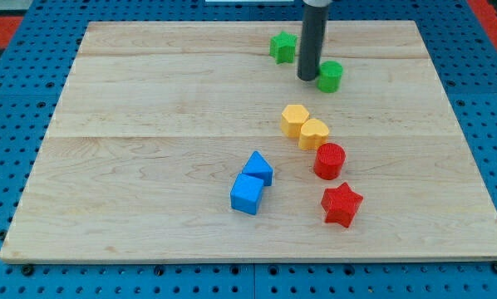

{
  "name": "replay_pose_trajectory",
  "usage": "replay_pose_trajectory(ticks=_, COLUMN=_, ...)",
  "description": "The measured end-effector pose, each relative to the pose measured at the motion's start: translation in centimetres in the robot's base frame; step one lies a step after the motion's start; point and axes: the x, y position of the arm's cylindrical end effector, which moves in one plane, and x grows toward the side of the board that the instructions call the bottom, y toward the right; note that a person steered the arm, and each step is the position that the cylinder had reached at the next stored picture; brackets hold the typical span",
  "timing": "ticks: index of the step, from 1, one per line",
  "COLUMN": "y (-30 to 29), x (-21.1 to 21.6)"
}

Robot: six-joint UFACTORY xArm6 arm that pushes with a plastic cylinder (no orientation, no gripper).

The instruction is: Separate the yellow hexagon from yellow heart

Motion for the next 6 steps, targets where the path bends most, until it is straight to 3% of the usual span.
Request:
replay_pose_trajectory(ticks=1, y=3.3, x=2.9)
replay_pose_trajectory(ticks=3, y=4.1, x=9.7)
replay_pose_trajectory(ticks=5, y=-5.9, x=10.1)
replay_pose_trajectory(ticks=6, y=-7.8, x=10.1)
